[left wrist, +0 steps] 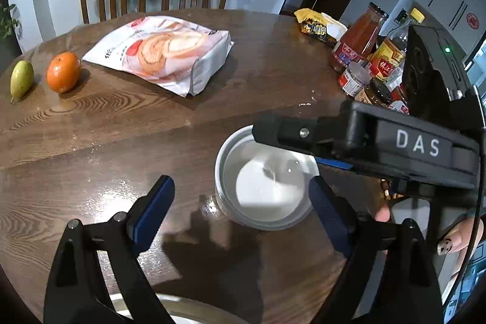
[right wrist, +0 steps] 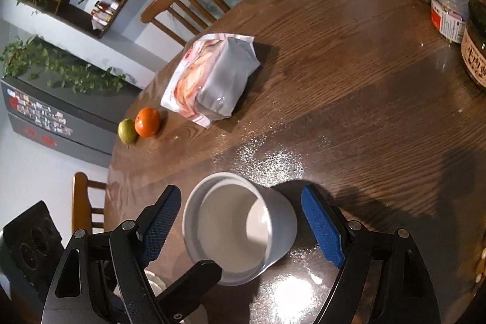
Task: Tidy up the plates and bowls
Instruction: 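Close the right gripper on the rim of the white pot, then lift the white pot with the right gripper and carry it over the bowls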
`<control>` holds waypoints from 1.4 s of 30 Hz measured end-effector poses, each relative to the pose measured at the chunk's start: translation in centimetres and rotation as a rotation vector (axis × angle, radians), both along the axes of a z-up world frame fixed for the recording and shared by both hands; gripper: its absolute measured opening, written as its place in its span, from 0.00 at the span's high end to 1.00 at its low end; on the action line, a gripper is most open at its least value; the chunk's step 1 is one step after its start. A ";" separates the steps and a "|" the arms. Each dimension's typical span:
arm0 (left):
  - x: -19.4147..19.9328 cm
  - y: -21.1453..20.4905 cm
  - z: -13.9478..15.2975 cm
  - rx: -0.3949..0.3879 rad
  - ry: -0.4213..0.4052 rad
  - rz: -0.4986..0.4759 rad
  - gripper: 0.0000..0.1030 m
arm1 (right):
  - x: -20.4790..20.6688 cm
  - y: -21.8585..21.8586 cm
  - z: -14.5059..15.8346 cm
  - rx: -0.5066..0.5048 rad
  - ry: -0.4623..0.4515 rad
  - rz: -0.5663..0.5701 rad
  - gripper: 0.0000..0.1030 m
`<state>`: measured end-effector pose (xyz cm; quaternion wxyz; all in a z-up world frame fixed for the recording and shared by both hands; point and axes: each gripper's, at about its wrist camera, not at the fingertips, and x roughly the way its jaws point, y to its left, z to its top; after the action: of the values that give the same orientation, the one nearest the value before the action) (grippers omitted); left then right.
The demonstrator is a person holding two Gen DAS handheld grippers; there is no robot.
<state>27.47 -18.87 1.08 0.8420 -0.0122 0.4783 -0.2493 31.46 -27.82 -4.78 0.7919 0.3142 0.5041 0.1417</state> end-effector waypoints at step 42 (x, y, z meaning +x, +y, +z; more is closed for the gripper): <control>0.4 -0.7 -0.8 -0.042 0.080 -0.044 0.25 | 0.6 0.9 -1.4 -0.062 0.085 0.031 0.49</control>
<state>27.83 -19.55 0.28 0.8160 -0.0295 0.5063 -0.2773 32.08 -26.90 -6.22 0.7769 0.2872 0.5462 0.1249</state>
